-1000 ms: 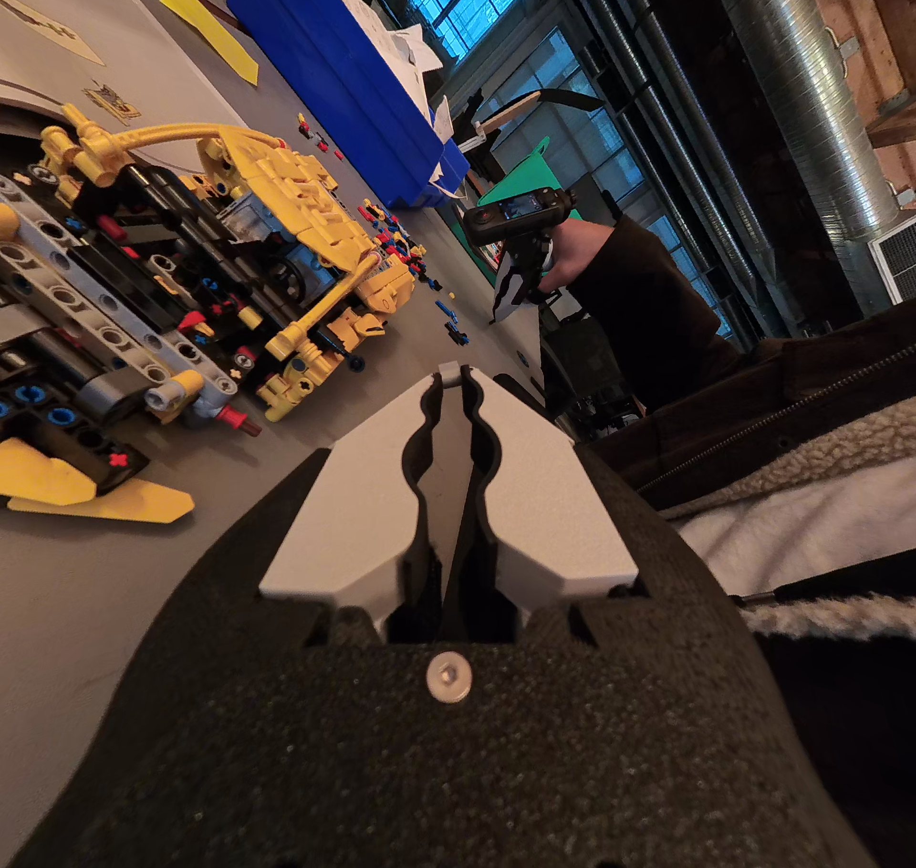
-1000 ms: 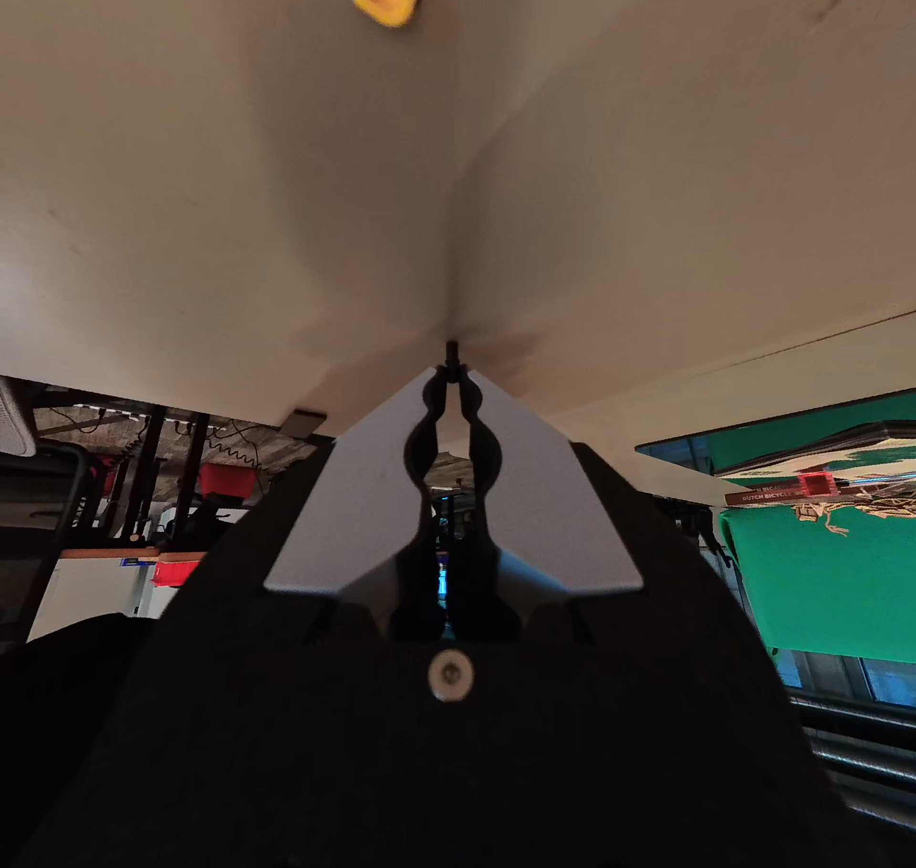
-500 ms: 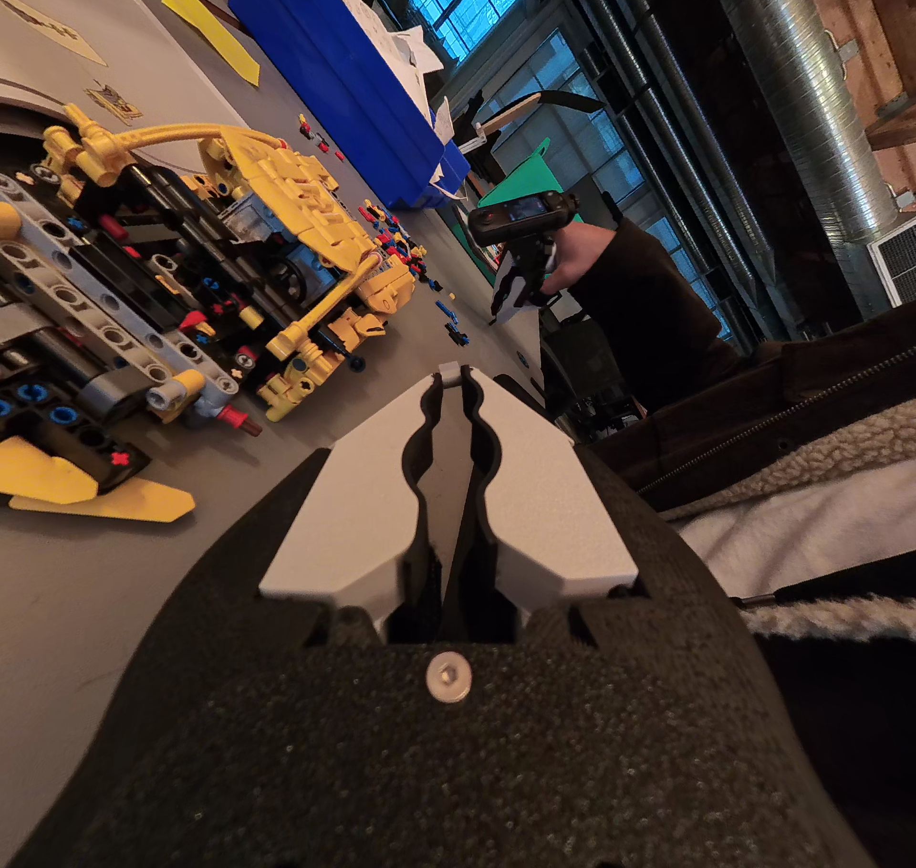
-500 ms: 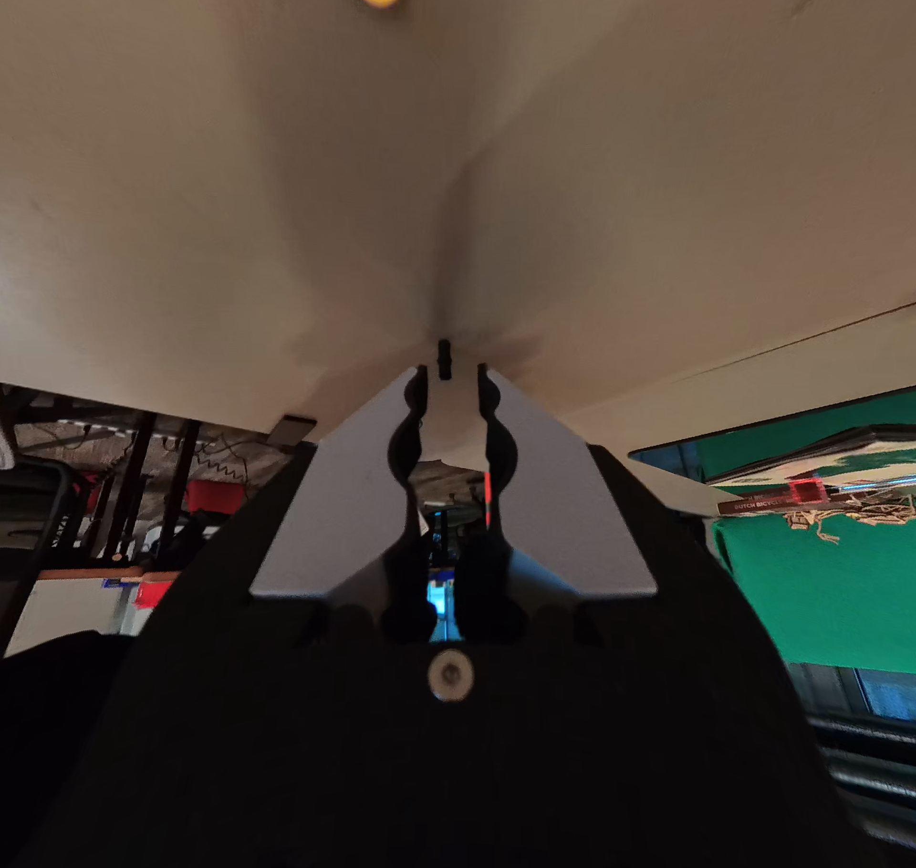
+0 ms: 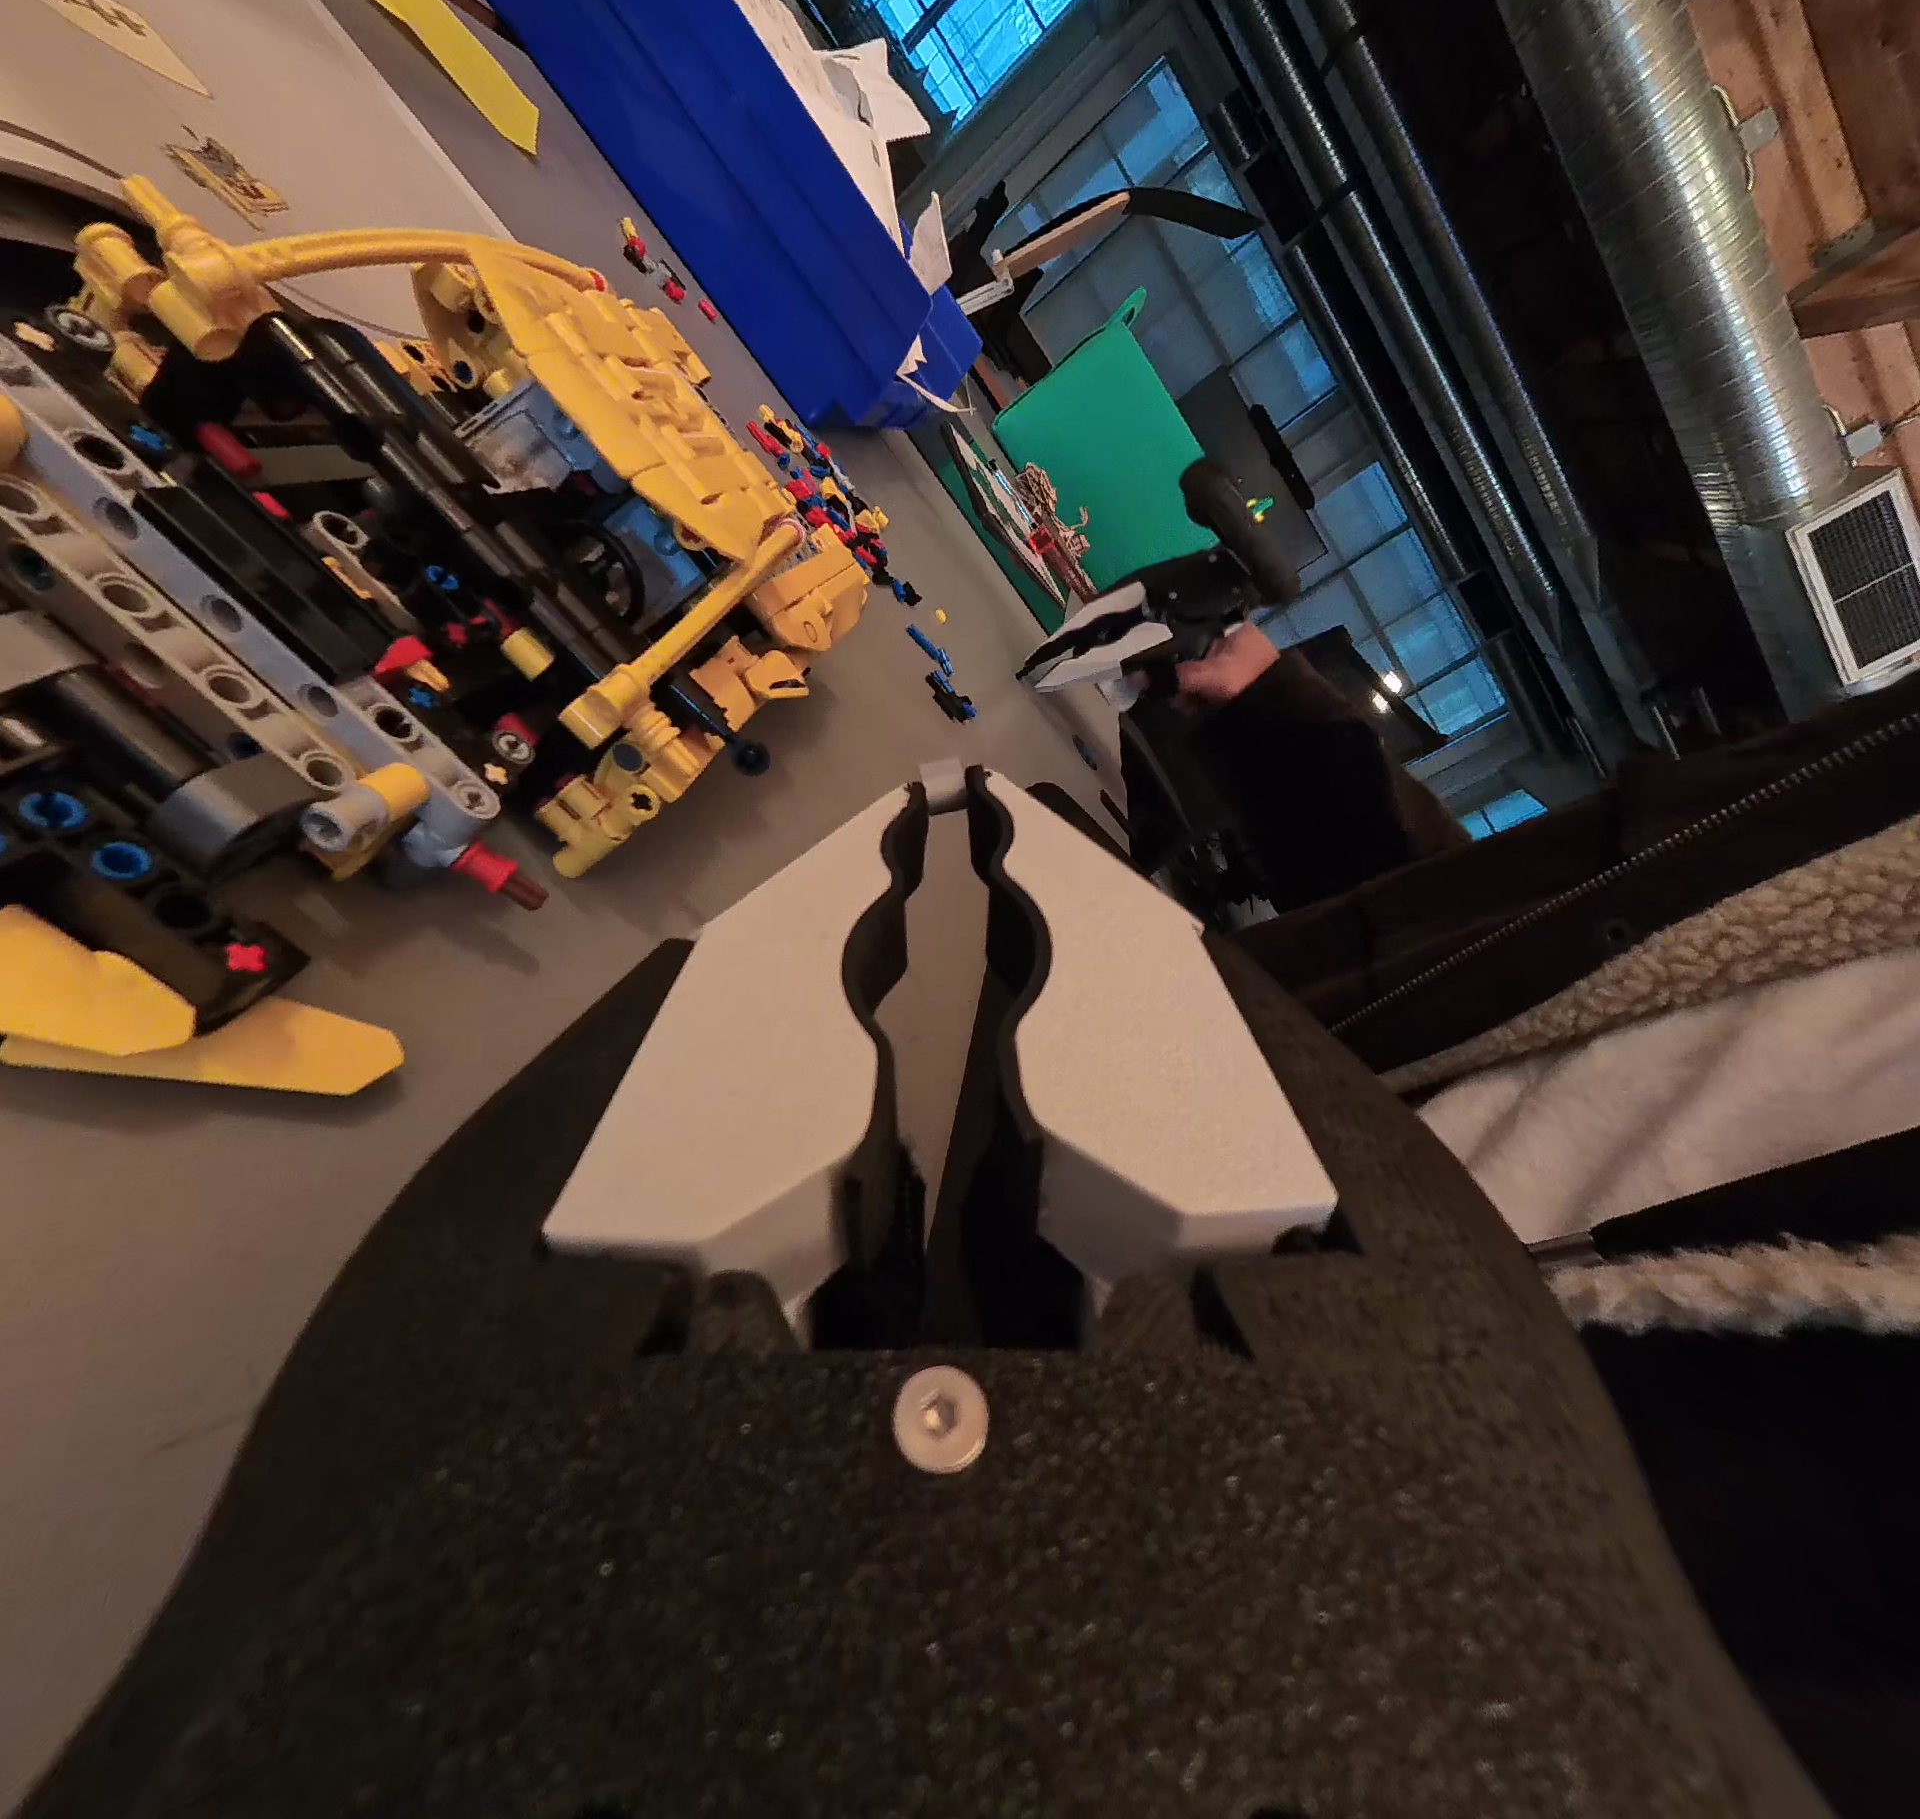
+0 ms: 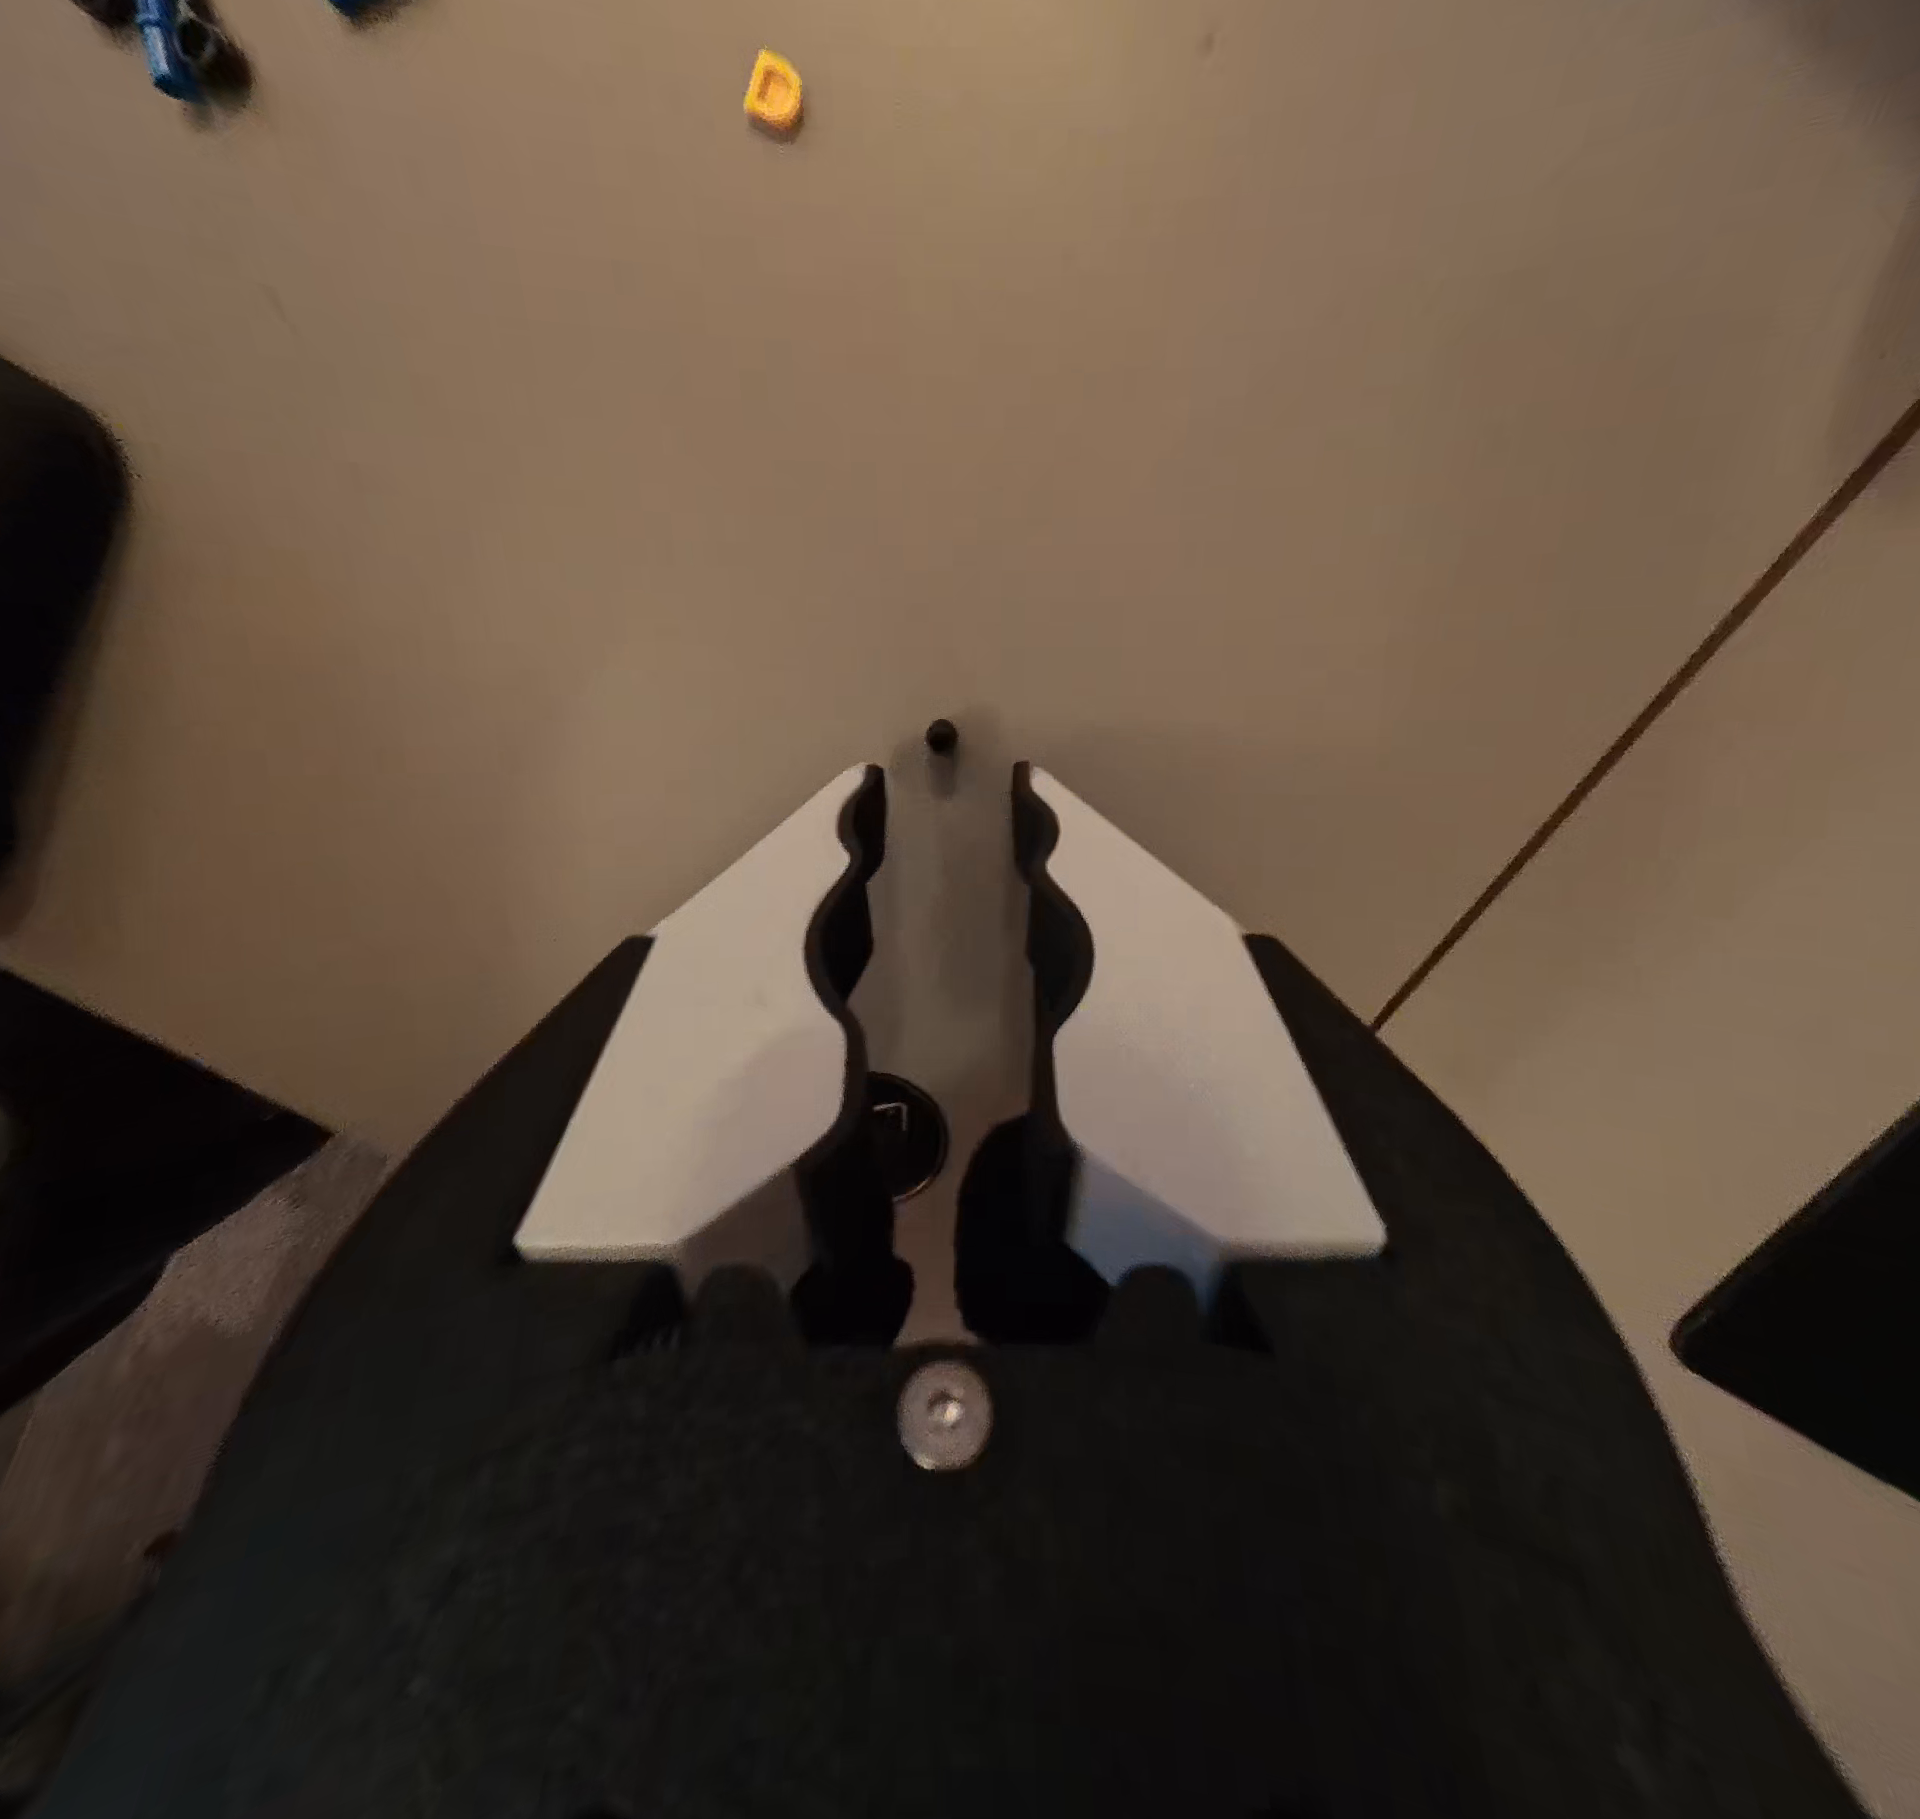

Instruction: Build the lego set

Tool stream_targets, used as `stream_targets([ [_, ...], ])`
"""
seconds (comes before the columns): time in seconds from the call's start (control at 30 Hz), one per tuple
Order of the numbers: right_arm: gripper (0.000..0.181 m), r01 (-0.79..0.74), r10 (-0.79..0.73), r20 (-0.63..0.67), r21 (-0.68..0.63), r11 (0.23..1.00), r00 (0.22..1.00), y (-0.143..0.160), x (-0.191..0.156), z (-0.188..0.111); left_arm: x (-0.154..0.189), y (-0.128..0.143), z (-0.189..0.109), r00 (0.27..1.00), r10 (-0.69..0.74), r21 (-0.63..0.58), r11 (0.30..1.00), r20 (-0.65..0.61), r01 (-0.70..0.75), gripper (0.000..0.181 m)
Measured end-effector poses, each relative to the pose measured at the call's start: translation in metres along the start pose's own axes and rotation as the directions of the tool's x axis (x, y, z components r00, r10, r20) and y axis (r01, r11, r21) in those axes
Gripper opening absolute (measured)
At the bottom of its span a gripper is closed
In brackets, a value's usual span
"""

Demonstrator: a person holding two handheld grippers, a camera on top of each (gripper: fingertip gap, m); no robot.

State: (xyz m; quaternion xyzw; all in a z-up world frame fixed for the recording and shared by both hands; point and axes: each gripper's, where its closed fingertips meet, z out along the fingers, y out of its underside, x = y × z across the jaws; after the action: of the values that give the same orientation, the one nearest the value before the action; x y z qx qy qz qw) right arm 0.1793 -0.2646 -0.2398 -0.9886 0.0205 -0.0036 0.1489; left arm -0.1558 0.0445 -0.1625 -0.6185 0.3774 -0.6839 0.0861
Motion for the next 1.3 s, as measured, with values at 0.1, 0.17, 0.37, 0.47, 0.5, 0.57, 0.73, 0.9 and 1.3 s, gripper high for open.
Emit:
stream_targets([
  [0.1,0.015,0.003,-0.002,-0.018,0.061,0.998,1.000,-0.005,-0.002,-0.001,-0.001,-0.001,-0.001,1.000,-0.007,0.005,1.000,-0.001,0.007,0.007],
  [0.17,0.015,-0.001,0.002,-0.014,0.054,0.999,1.000,-0.005,-0.002,0.000,-0.001,-0.001,0.000,1.000,-0.008,0.004,1.000,-0.001,0.008,0.007],
  [0.37,0.015,0.001,-0.001,-0.010,0.037,0.999,1.000,-0.005,0.001,0.003,-0.001,-0.001,-0.001,1.000,-0.010,0.008,1.000,0.000,0.010,0.007],
  [0.47,0.013,0.012,-0.012,-0.005,0.035,0.999,1.000,-0.006,-0.001,0.005,-0.001,-0.001,-0.001,1.000,-0.012,0.010,1.000,0.000,0.012,0.007],
  [0.5,0.012,0.019,-0.018,-0.011,0.030,0.999,1.000,-0.006,0.000,0.005,-0.001,-0.001,-0.001,1.000,-0.012,0.009,1.000,0.000,0.012,0.007],
  [0.57,0.009,0.027,-0.027,-0.018,0.035,0.999,0.999,-0.008,0.001,0.004,-0.001,-0.001,-0.001,1.000,-0.012,0.006,1.000,-0.001,0.012,0.007],
  [0.73,0.004,0.043,-0.042,-0.017,0.024,0.999,0.999,-0.012,-0.002,0.004,-0.001,0.000,-0.001,1.000,-0.012,0.004,1.000,-0.001,0.012,0.007],
  [0.9,0.004,0.066,-0.066,-0.036,0.006,0.998,0.997,-0.014,-0.005,0.006,-0.001,0.000,-0.001,1.000,-0.012,0.004,1.000,-0.001,0.012,0.007],
  [1.3,0.004,0.376,-0.397,-0.037,0.410,0.831,0.917,-0.182,-0.162,-0.015,0.006,-0.004,0.002,0.997,-0.047,0.032,0.998,-0.057,0.049,0.007],
])
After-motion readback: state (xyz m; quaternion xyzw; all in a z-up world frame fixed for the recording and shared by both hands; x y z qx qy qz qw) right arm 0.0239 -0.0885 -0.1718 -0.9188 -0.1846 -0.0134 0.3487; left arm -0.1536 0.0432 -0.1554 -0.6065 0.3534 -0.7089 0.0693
